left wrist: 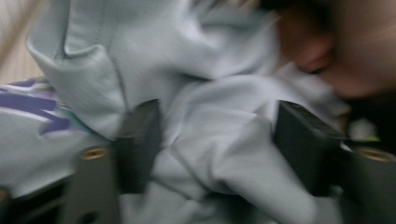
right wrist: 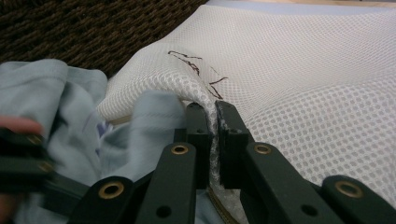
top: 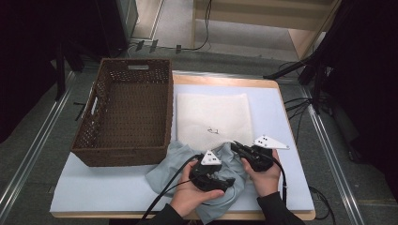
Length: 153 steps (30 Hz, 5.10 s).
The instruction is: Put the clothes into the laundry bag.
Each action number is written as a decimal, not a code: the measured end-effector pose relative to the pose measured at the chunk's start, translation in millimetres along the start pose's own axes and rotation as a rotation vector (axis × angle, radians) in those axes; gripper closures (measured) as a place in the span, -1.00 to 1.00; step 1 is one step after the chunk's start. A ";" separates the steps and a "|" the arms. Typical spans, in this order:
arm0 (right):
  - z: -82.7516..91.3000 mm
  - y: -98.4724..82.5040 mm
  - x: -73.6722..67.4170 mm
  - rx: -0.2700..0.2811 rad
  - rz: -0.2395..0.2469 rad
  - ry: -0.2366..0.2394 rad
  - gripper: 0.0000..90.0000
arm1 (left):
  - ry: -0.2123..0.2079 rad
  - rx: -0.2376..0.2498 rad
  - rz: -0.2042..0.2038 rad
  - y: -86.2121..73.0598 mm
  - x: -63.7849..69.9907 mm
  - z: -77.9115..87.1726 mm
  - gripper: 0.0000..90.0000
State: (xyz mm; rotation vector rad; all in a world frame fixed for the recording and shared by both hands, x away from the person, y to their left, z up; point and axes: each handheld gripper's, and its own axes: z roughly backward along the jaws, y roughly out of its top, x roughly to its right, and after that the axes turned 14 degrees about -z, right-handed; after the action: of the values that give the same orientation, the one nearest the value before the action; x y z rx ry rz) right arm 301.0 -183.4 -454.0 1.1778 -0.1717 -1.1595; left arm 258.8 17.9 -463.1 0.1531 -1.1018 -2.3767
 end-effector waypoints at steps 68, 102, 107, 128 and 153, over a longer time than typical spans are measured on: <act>11.1 7.7 -3.8 0.037 -0.001 0.038 0.92 | 0.100 0.161 0.057 4.9 -8.7 35.8 -0.10; 11.9 7.8 -3.6 0.028 0.001 0.031 0.92 | 0.210 0.140 0.074 19.9 -16.4 -22.9 0.50; 12.1 8.3 0.3 0.032 -0.005 0.029 0.92 | 0.153 0.181 0.057 17.8 -8.6 7.8 0.03; 13.3 8.5 -4.1 0.041 -0.007 0.033 0.92 | 0.290 0.063 0.087 25.8 -11.8 -18.6 0.81; 9.5 5.5 -0.7 0.019 -0.009 0.023 0.92 | 0.459 0.118 0.065 -53.7 -8.7 74.4 -0.33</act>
State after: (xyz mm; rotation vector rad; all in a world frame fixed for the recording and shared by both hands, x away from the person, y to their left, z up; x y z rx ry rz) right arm 298.0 -189.2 -445.3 1.2090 -0.1604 -1.1535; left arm 221.9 101.8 -454.4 0.6574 -1.0008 -2.0719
